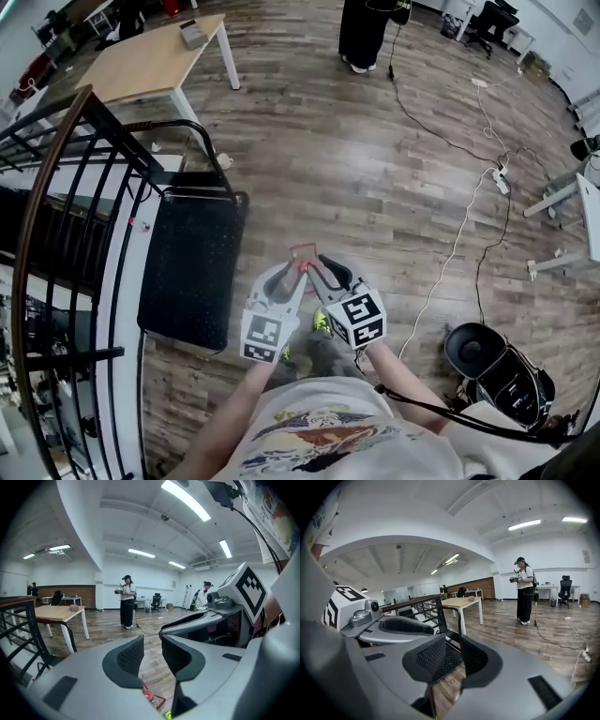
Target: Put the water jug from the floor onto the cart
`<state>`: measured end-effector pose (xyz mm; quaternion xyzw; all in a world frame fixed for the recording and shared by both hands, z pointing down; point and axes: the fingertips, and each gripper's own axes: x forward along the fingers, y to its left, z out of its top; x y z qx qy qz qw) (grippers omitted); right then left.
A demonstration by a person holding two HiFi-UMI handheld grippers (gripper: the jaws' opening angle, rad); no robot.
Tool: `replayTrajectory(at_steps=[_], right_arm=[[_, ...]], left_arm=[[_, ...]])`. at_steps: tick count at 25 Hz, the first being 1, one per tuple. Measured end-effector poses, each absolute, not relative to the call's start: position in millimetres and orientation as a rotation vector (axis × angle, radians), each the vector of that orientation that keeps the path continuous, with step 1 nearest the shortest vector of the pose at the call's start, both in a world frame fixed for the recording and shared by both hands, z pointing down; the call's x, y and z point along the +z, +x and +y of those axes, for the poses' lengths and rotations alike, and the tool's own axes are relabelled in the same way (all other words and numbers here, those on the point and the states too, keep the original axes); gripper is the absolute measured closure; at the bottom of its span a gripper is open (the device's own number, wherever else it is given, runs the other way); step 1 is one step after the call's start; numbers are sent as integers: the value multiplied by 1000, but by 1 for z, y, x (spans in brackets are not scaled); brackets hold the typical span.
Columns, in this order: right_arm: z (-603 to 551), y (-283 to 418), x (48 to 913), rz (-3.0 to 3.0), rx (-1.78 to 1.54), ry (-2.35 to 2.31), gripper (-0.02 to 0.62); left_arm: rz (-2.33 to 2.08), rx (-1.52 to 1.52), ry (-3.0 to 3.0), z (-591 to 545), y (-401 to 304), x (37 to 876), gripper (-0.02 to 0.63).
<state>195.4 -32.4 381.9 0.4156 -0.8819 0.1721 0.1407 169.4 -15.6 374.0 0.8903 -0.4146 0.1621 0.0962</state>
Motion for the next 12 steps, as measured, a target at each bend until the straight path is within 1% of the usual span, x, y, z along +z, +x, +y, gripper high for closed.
replayTrajectory(at_steps=[6, 12], right_arm=[[-68, 223, 410, -2557, 561, 1115, 506], [-87, 230, 432, -2551, 573, 1064, 500]], left_arm=[[-1266, 529, 2577, -50, 197, 402, 511], [-1309, 553, 2520, -71, 203, 425, 511]])
